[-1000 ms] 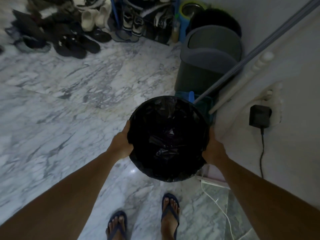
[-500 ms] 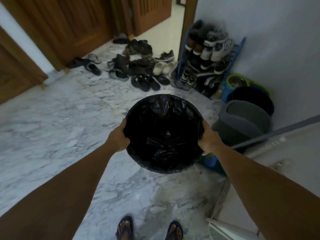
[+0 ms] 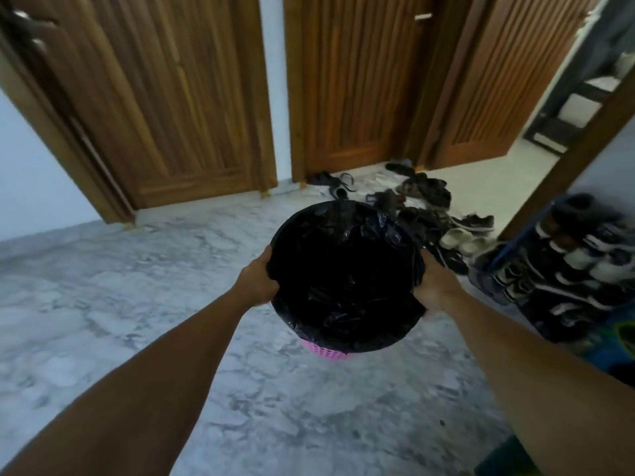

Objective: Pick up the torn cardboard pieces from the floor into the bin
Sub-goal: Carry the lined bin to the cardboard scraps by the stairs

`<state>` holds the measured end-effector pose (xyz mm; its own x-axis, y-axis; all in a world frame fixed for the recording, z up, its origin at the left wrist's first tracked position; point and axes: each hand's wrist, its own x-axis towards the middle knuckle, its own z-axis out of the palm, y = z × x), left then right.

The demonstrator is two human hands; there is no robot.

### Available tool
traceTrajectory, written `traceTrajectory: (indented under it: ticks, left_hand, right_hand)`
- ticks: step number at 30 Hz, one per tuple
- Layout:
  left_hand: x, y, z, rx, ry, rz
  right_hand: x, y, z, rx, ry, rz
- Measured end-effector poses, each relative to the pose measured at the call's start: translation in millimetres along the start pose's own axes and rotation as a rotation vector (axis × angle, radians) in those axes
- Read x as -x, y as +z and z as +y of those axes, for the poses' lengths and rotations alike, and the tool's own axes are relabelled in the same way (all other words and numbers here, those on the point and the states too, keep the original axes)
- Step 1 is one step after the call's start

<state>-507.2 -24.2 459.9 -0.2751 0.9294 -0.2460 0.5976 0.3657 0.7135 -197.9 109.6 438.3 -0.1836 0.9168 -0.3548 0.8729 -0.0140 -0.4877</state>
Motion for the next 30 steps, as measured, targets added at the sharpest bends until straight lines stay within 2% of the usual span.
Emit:
traceTrajectory:
  ticks: [5, 11, 19, 24, 28, 30]
  left_hand:
    - [8, -92, -51, 0.062, -0.089, 0.14]
    - [22, -183, -114, 0.121, -0.217, 0.317]
    - [35, -264, -194, 0.204, -0.386, 0.509]
    - [34, -307, -242, 0.237, -0.5, 0.636]
    - [47, -341, -278, 0.285, -0.608, 0.744]
    - [57, -356, -295, 0.319, -0.651, 0.818]
  right_hand:
    - [-16, 21, -129, 0.067, -0.154, -0.032]
    - [-29, 62, -263, 0.081, -0.29, -0.145]
    - [-71, 134, -406, 0.127, -0.439, -0.259]
    - [-108, 183, -504, 0.228, -0.622, -0.388]
    - [-125, 228, -591, 0.302, -0.694, -0.534]
    - [-128, 256, -633, 0.315, -0.77, -0.515]
